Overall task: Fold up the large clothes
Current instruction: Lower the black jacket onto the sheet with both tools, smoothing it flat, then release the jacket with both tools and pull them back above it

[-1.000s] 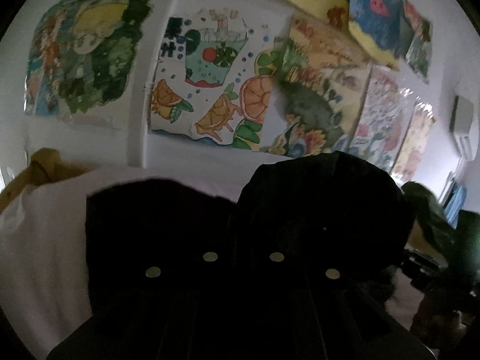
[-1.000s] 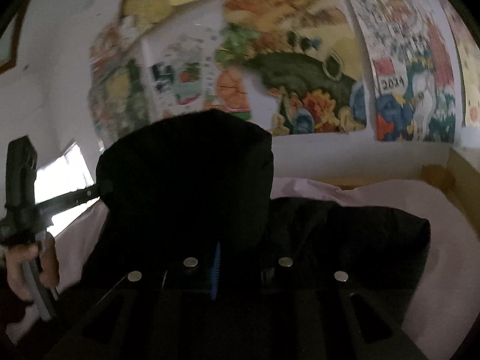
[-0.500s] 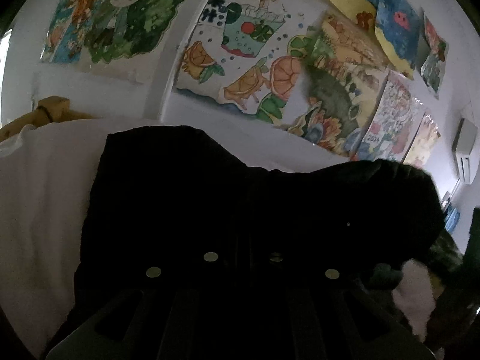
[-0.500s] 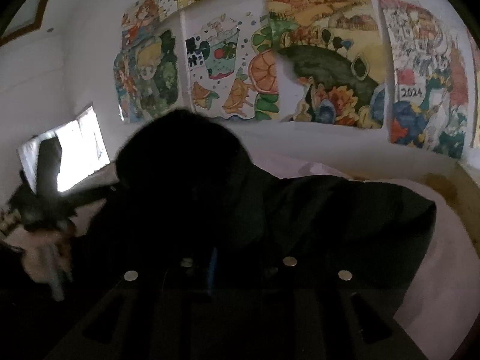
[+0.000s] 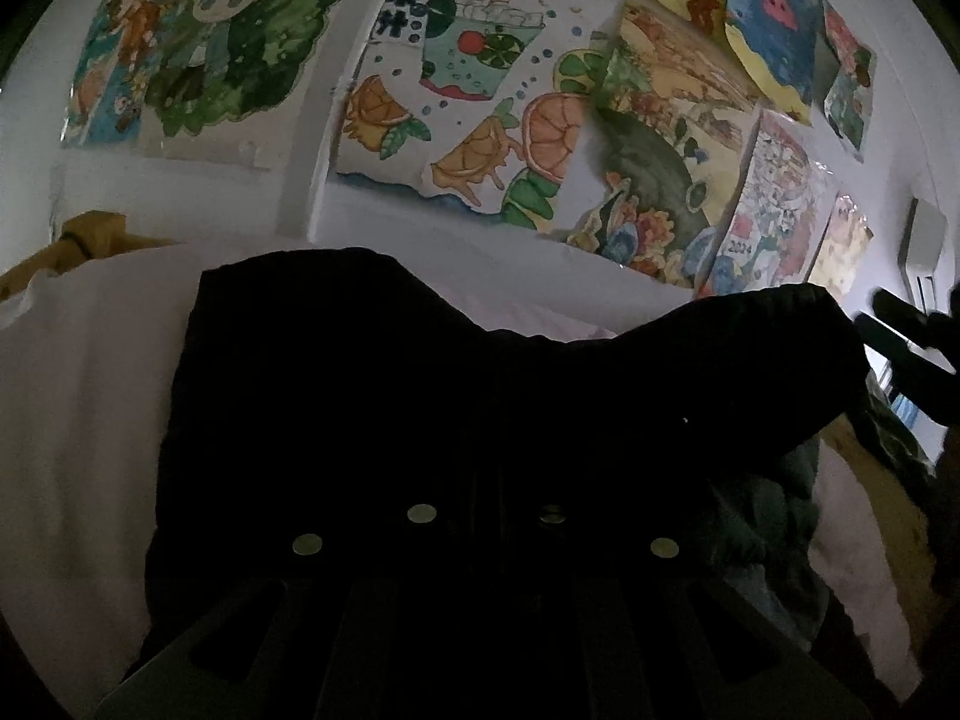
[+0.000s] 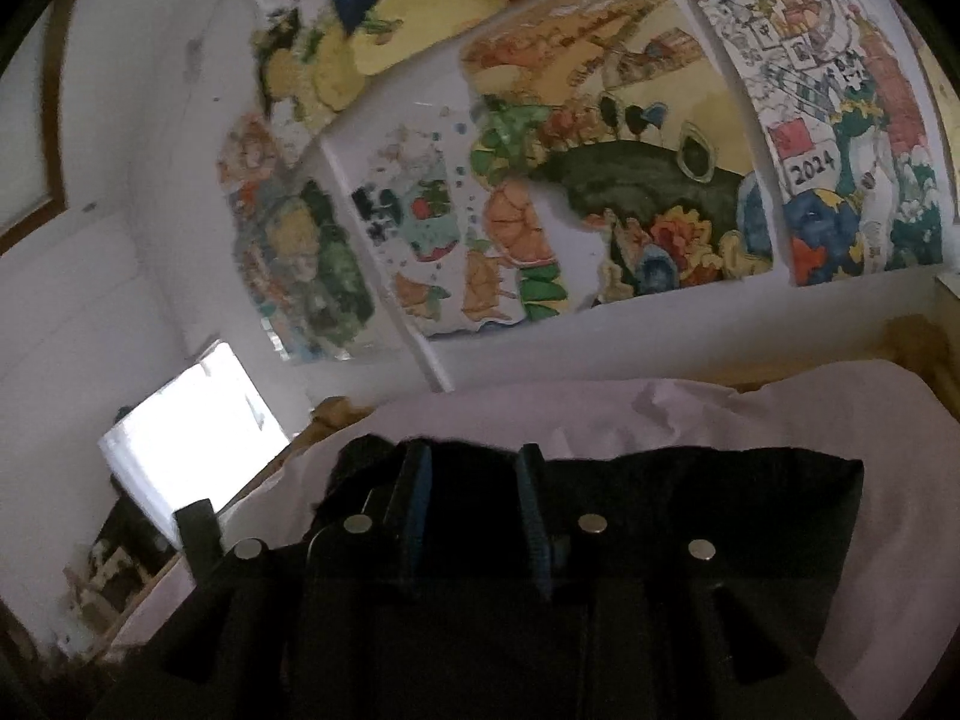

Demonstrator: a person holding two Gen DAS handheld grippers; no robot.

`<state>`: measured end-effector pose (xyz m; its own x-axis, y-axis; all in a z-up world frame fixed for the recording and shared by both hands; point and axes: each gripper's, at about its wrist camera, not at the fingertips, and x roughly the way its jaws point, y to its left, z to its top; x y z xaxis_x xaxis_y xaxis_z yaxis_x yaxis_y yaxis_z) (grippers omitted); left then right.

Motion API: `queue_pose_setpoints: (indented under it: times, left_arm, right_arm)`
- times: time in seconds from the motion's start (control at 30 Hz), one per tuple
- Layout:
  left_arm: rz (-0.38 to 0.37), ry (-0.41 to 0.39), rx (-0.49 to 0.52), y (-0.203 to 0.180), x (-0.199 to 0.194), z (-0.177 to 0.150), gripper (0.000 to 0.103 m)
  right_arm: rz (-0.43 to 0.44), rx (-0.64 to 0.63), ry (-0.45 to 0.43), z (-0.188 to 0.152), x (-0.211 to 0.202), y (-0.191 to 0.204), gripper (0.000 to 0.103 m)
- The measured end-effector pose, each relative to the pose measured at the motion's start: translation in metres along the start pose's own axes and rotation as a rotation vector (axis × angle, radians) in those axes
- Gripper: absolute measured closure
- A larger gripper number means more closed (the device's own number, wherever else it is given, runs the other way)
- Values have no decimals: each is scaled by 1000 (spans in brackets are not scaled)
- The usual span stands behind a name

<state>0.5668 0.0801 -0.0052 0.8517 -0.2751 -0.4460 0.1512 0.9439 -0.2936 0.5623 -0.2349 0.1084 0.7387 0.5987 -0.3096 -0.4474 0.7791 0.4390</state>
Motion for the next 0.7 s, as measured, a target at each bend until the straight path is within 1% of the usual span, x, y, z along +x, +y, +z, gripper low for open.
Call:
queue_pose_setpoints:
  times: [0.03,0.07,0.1,0.17,0.2,0.23,0.3,0.37,0.43,0.5,0.57,0.6,0.67,0.7]
  left_arm:
    - [-4,3,10,-1,0,-1,100]
    - [-5,6,23,-1,-1,-2,100]
    - [-4,11,36,-2,-2,-3,100]
    - [-13,25,55,-2,-3,-6,100]
    - [-20,29,61,-1,-3,-6,100]
    - [-28,32,69,-1,-5,-7,100]
    - [-50,35,86,0,-8,-7,100]
    - [-69,38,106,0,-11,-8,100]
    - [-79,46,133,-3,-12,-11,100]
    - [-79,57,154,-7,-12,-13,100]
    - [-67,76,174,-11,-9,-15,99]
    - [-60,83,176,-11,-9,-16,98]
    - [-52,105,147,-10,-11,-15,97]
    - [-64,116,116,-7,-15,-15,97]
  right_arm:
    - [-5,19,14,0,6,-2,74]
    - [12,65,41,-1,17,-6,75]
    - [29,85,57,-3,22,-9,79]
    - [62,99,135,-12,31,-11,87]
    - [68,74,169,-17,32,-9,90]
    - [62,29,199,-24,31,-6,91]
    - [26,-93,260,-42,27,1,94]
    - [-26,-208,327,-65,27,4,96]
    - [-104,-320,371,-86,33,5,98]
    - [-157,-375,398,-103,42,0,99]
    - [-186,-362,420,-117,57,-12,99]
    - [-182,-349,415,-120,59,-16,99]
    - [-178,-342,394,-121,59,-20,99]
    - [-182,-353,387,-122,58,-20,99]
